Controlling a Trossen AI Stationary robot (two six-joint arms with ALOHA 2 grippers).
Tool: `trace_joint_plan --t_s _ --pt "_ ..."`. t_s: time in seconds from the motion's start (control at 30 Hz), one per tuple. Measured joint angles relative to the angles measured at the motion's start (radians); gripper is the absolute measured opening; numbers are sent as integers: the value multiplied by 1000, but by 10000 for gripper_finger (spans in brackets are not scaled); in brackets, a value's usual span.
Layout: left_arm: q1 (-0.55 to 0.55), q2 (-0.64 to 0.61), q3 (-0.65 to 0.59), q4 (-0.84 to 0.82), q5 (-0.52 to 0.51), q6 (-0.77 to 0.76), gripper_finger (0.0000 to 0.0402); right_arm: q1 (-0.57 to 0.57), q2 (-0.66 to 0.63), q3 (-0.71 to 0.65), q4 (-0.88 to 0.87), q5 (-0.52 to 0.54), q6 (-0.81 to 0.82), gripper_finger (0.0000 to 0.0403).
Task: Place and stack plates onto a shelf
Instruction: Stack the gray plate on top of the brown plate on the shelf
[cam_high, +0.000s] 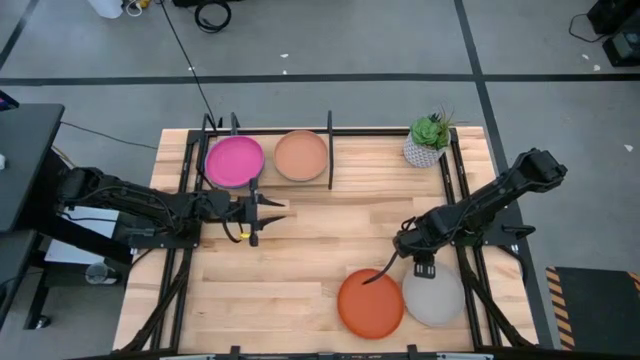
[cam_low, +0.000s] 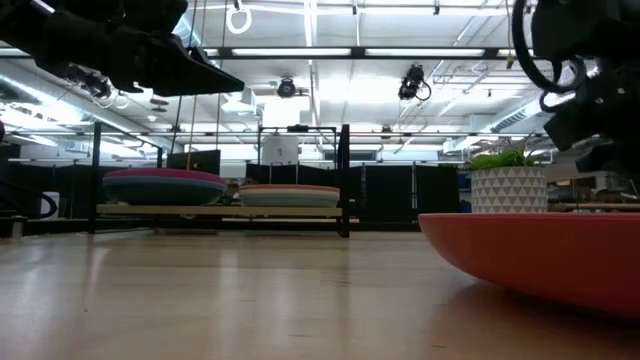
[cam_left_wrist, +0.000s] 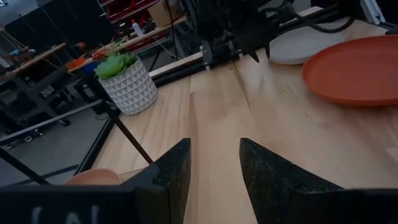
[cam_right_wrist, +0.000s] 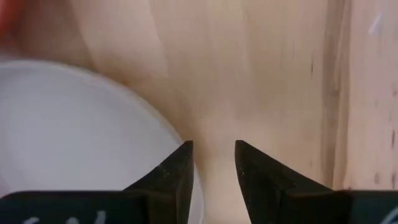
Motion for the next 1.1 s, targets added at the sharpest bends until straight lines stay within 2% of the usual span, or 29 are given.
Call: trace_joint_plan --t_s 0.27,0.43,0.87,1.0,1.1 --pt "0 0 0 1 0 -3 144 18 0 66 -18 23 15 124" --pt "-1 0 0 -28 0 -3 144 64 0 40 -14 65 35 124" --pt "0 0 0 -35 0 -3 144 169 0 -19 43 33 158 122" --pt "-1 0 0 -35 0 -3 144 187 0 -53 44 18 186 109" --pt "-6 0 0 -37 0 -3 144 191 0 -81 44 -1 195 83"
